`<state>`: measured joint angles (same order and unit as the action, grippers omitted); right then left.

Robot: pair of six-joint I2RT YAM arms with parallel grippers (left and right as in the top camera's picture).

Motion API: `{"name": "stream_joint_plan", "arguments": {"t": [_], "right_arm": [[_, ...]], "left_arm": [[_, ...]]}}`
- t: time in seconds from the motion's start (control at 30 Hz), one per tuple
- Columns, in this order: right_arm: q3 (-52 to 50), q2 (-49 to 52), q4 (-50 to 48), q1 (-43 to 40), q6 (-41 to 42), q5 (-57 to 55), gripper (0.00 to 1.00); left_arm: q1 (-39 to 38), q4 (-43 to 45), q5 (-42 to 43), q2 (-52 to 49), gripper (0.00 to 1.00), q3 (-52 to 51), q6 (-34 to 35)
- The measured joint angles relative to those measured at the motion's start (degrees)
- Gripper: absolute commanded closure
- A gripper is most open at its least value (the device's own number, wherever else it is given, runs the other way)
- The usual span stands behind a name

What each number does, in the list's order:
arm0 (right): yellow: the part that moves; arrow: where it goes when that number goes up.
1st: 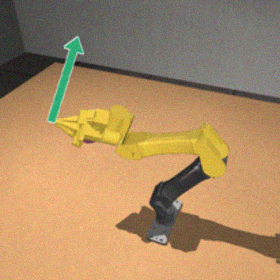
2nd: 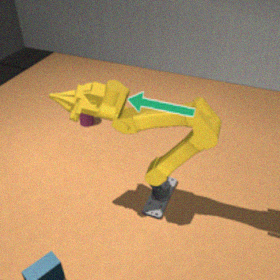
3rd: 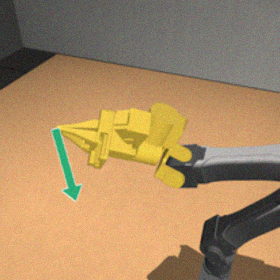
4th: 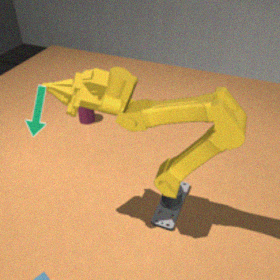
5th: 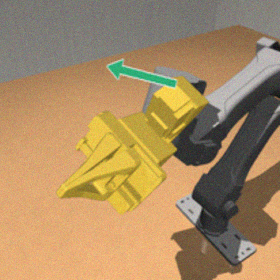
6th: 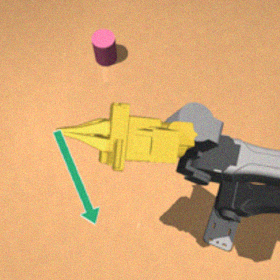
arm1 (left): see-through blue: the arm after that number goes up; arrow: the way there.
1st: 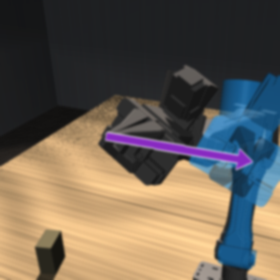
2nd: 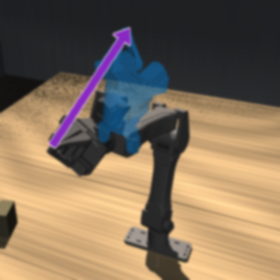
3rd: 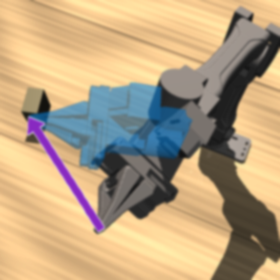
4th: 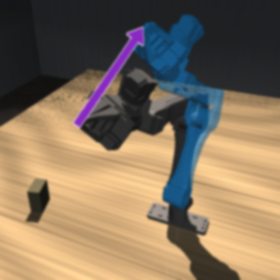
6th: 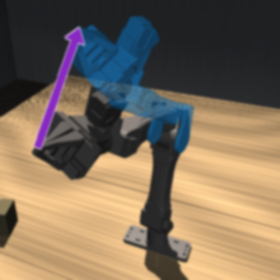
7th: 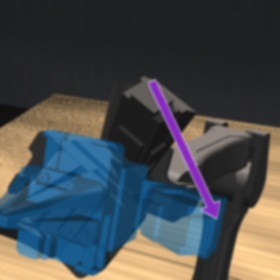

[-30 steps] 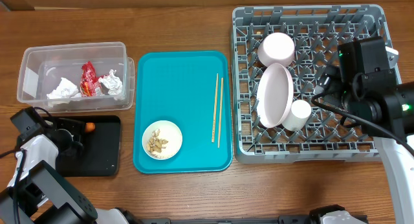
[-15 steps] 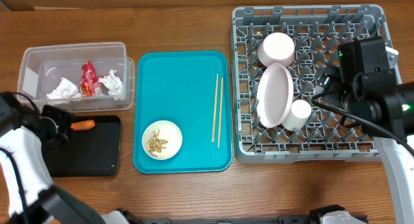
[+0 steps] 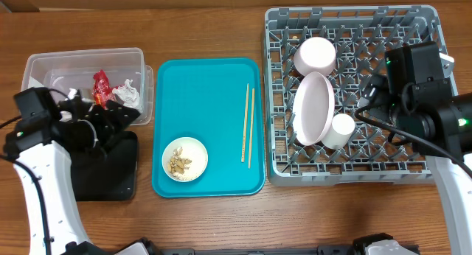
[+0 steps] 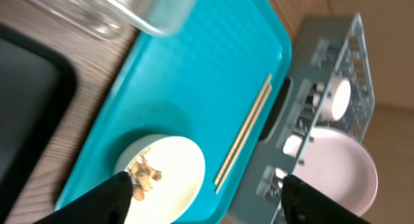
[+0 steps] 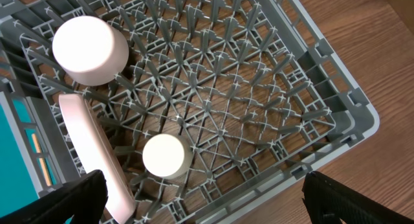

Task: Sort waste into correct bins and load items into the dishwasher
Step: 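Move the left gripper right over the white peanut bowl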

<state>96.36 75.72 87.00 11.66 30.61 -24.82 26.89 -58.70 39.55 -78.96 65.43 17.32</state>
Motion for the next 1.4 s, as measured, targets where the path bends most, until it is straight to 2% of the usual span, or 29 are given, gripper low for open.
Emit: {"name": "stream_joint_plan", "arguments": {"t": [0.07,0.13,0.33,0.63,1.07,1.4], "right_arm": [[0.0,0.0,0.0,0.0,0.0,0.0,0.0],[0.0,0.0,0.0,0.0,0.0,0.0,0.0],[0.0,0.0,0.0,0.0,0.0,0.0,0.0],[0.0,0.0,0.0,0.0,0.0,0.0,0.0],[0.0,0.0,0.0,0.0,0.0,0.0,0.0],[0.0,0.0,0.0,0.0,0.0,0.0,0.0]], "left_arm": [[-1.6,0.0,0.5,0.0,0.43,0.0,-1.2],[-3.4,0.0,0.8,0.0,0.51,0.0,-1.7],[-11.9,0.2,-3.5,0.0,0.62,0.0,-0.7],[-30.0,3.7,-17.8,0.0,0.64,0.0,7.6],[-48.4,4.5,-32.0,0.0,0.64,0.0,15.9],[-50.9,4.5,-36.9,-0.8,0.64,0.0,18.4]]}}
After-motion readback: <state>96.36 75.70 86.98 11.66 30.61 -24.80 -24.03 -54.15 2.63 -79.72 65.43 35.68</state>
